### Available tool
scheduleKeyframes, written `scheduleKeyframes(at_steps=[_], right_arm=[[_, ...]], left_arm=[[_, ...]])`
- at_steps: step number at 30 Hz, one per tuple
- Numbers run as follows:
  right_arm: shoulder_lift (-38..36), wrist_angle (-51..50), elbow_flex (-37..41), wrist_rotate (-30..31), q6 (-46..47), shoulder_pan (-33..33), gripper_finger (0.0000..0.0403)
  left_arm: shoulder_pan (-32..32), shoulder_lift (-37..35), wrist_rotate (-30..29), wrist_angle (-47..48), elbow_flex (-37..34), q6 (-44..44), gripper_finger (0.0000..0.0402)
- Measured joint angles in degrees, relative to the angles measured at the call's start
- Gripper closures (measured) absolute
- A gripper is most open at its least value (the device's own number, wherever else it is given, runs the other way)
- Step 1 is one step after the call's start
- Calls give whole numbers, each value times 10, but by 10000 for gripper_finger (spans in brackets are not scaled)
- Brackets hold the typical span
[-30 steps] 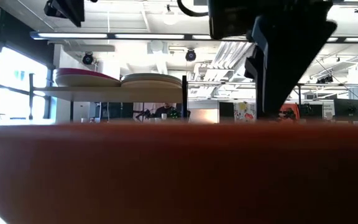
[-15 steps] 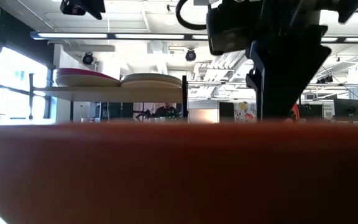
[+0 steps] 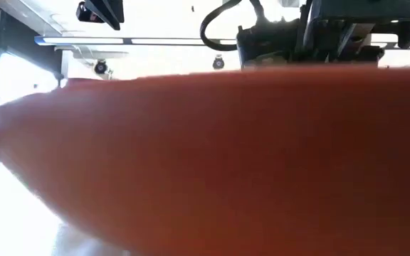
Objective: Place and stack plates onto a shelf
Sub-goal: Stack the orange plate on top of the pink plate on the shelf
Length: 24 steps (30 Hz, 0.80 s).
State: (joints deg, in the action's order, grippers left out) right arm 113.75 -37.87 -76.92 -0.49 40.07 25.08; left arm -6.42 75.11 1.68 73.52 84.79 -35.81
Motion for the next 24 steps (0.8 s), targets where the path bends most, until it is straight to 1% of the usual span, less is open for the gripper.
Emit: scheduleKeyframes(at_steps=[3,7,8,9,12,14,24], right_arm=[[0,-2,0,0,0,0,316],[0,-5,0,-1,2,0,382],[-1,-6,-1,-3,4,-1,391],[-3,-8,-1,-3,5,-1,394],[-6,-21,-1,0,5,-4,389],[-8,-41,-5,1,4,-10,397],[-9,-124,-62,16,-19,-46,402]], left_arm=[[7,12,0,0,0,0,323],[14,26,0,0,0,0,323],[14,30,0,1,0,0,323],[15,33,0,1,0,0,323],[16,40,0,1,0,4,323],[16,43,0,0,0,5,323],[16,44,-11,-5,0,-11,323]])
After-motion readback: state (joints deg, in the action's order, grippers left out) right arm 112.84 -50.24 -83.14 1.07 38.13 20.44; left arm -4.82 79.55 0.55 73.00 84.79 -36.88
